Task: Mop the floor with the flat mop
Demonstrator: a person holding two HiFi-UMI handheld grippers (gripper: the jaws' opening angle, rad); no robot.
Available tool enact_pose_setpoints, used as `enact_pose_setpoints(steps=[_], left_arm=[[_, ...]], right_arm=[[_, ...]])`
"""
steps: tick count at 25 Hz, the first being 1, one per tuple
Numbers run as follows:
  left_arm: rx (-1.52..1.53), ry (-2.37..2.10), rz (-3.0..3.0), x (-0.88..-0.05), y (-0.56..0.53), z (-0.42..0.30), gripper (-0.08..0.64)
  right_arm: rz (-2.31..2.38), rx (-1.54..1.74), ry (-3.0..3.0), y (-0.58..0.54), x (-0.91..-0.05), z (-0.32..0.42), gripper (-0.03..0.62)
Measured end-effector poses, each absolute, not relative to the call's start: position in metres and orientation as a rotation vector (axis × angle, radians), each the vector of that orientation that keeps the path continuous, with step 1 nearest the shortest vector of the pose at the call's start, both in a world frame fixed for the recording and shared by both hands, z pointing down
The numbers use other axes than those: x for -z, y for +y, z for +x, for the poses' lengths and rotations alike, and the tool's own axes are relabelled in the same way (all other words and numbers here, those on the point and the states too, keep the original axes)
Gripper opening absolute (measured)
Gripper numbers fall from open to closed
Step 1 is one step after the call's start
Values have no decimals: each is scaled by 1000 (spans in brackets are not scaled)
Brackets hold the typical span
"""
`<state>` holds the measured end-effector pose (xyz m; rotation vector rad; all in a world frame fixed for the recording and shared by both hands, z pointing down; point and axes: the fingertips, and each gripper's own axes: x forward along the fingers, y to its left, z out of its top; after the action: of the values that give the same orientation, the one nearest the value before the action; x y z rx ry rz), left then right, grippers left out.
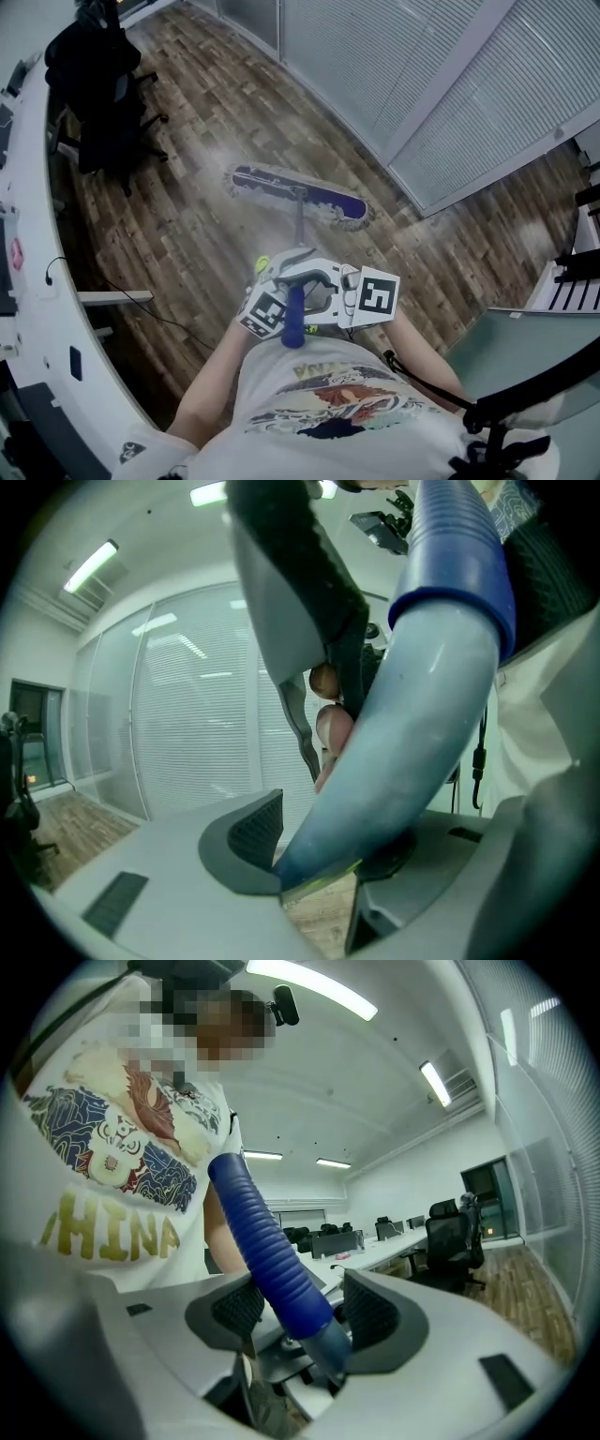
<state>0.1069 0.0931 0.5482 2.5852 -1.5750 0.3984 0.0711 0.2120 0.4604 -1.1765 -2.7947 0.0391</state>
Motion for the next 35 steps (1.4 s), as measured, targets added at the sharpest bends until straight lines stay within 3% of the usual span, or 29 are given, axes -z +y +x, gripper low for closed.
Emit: enact_pose_setpoints(steps=[11, 21, 27, 35], left_arm=[[-395, -1650, 2531, -559, 100, 158, 137], [-361, -1759, 2459, -559, 52, 118, 137], [-338, -1769, 2438, -564, -4, 63, 137], [-301, -1781, 2411, -555, -119, -58, 135]], right_arm=[[-1311, -75, -2749, 220, -468, 130, 250], [-1408, -102, -2688, 173, -464, 103, 247], [-1462, -84, -2645, 120, -473, 48, 247], [-1470, -118, -2612, 5, -461, -77, 245]])
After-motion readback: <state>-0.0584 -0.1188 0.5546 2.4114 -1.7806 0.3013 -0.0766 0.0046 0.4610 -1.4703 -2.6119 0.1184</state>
